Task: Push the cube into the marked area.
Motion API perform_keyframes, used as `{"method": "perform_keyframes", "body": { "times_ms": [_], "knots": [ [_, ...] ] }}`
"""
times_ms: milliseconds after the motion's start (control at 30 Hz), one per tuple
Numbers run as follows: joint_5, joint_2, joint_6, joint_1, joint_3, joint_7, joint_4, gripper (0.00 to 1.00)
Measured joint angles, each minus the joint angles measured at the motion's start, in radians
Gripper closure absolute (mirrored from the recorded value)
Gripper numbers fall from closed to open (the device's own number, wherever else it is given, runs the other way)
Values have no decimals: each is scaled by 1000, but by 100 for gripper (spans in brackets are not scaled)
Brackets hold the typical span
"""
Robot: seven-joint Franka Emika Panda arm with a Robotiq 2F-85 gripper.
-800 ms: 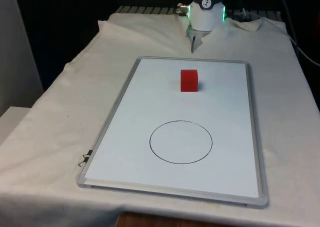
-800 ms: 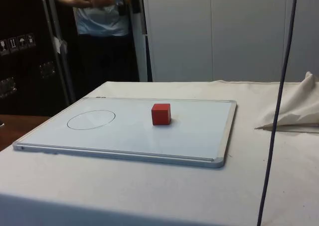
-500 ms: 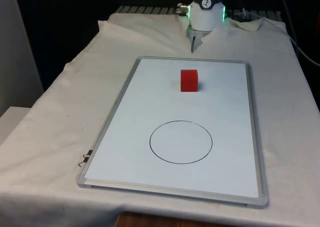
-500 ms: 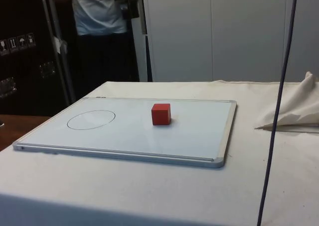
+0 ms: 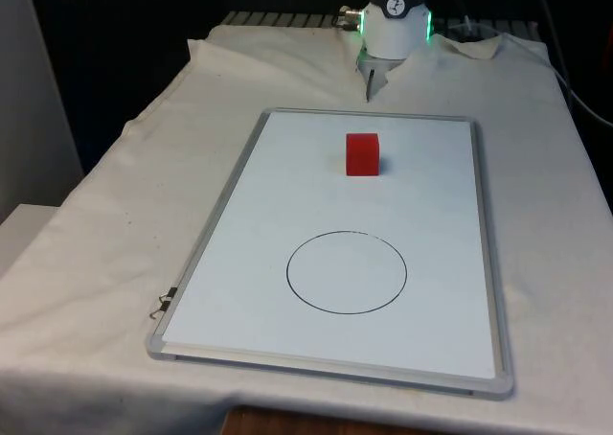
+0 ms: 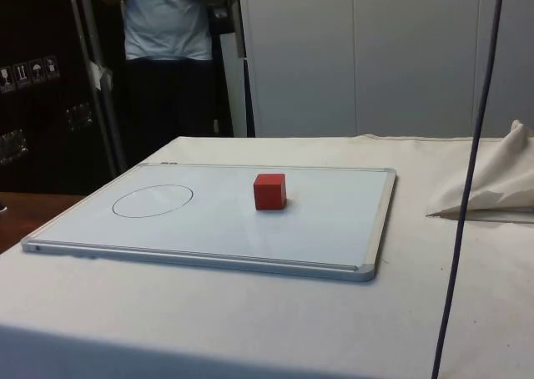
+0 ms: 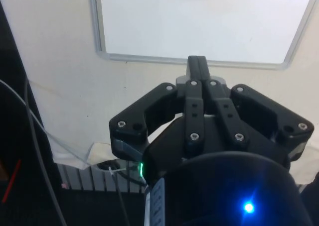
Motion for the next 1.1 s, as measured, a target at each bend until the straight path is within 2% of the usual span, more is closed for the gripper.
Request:
{"method": "perform_keyframes", "body": {
  "times_ms": [167, 267, 433, 533, 700, 767, 1100],
  "knots": [
    [0, -35, 6, 0, 0, 0, -44, 100],
    [0, -75, 12, -1, 0, 0, -95, 100],
    [0, -117, 38, -1, 0, 0, -157, 100],
    [0, -139, 82, -1, -1, 0, -211, 100],
    [0, -156, 135, -3, -13, -15, -266, 100],
    [0, -156, 135, -3, -13, -15, -266, 100],
    [0, -156, 238, -6, -40, -65, -361, 100]
  ]
}}
